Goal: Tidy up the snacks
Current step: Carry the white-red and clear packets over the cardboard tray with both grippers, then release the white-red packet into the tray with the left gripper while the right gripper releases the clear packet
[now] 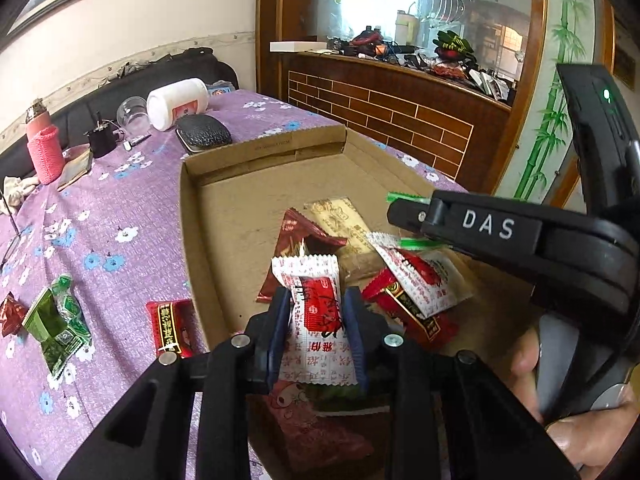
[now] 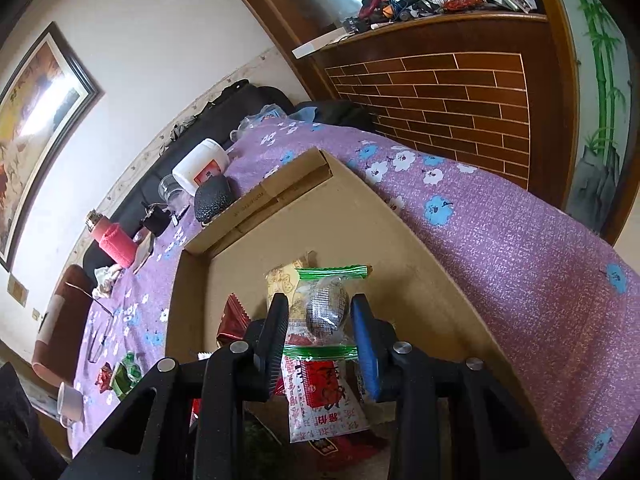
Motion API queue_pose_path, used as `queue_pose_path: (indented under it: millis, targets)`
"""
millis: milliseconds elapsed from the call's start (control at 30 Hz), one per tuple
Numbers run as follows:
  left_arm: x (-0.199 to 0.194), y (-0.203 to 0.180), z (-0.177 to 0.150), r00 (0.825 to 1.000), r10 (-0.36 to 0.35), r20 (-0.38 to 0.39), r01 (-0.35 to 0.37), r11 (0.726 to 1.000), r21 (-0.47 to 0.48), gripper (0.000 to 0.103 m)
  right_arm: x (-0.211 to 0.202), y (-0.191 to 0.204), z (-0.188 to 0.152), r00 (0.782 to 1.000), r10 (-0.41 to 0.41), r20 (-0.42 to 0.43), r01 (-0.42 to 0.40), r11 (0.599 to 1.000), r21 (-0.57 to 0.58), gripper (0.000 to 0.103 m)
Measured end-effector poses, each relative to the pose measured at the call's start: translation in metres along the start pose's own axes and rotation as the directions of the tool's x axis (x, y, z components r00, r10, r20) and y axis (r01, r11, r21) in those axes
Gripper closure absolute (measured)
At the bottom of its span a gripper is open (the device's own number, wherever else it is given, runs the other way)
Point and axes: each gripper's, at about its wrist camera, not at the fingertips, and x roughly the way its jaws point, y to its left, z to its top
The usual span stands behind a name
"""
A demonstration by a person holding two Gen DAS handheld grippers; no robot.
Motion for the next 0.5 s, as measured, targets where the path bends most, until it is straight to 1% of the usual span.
queue_pose_path:
  millis: [167,233,400,500]
  targets:
    - [-0.0022,-0.0020,-0.0010,1.000,0.002,0.010,-0.002,1.000,0.014,0.075,-0.0007,0.0028,-0.0004,1.000,-0.019,0.005,0.019,1.000,-0.016,0.067]
    - [-0.0038,-0.0016,-0.0007,1.000,-0.001,0.015,0.001,1.000,0.011,0.070,-0.0006,0.0021,-0.0003,1.000,-0.020,0.002,0.020,1.000,-0.013,0.067]
    - [-0.0065,-0.0018,-0.0002,1.000,0.002,0.025,-0.002,1.000,0.006,0.066,-0.0021,0.0038,-0.0004,1.000,-0.015,0.006,0.015,1.000,-0.020,0.064]
    - [-0.0079,-0.0034,0.0002,1.000,0.008,0.031,-0.008,1.000,0.011,0.061,-0.0032,0.0051,-0.0006,1.000,-0.012,0.010,0.012,1.000,-0.023,0.064]
